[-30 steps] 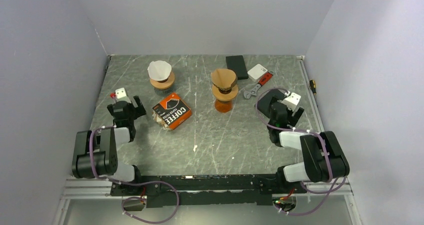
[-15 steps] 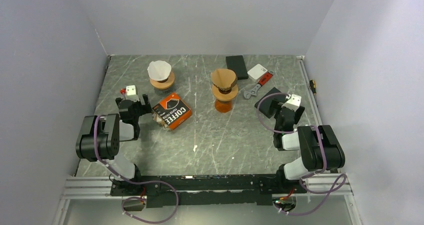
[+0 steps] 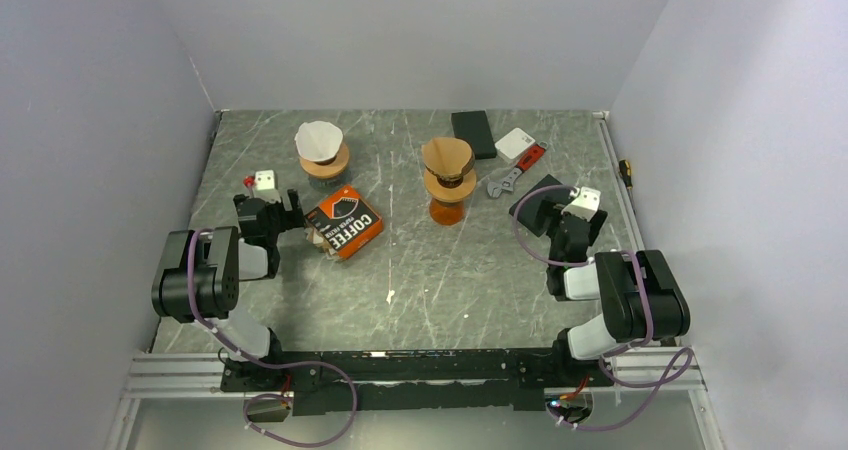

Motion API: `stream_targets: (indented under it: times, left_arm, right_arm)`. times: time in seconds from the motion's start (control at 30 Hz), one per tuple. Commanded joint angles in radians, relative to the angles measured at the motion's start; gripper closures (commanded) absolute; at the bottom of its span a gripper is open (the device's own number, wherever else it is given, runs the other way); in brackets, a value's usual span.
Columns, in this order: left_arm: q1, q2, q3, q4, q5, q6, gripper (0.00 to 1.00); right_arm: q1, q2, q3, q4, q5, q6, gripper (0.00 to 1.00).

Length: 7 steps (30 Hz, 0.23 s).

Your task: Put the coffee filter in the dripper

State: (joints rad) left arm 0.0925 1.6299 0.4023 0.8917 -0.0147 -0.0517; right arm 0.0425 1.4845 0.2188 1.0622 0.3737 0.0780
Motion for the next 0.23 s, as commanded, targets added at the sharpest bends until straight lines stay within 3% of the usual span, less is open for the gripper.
stream_targets:
  times: [0.0, 0.2]
  left_arm:
    - [-0.004, 0.004, 0.011, 0.020, 0.017, 0.015, 0.00]
    - [-0.004, 0.005, 0.012, 0.021, 0.016, 0.015, 0.01]
  right_arm:
    - [-0.004, -0.010, 0.025, 0.053, -0.013, -0.004, 0.00]
    - [-0.003, -0.010, 0.025, 0.051, -0.014, -0.004, 0.00]
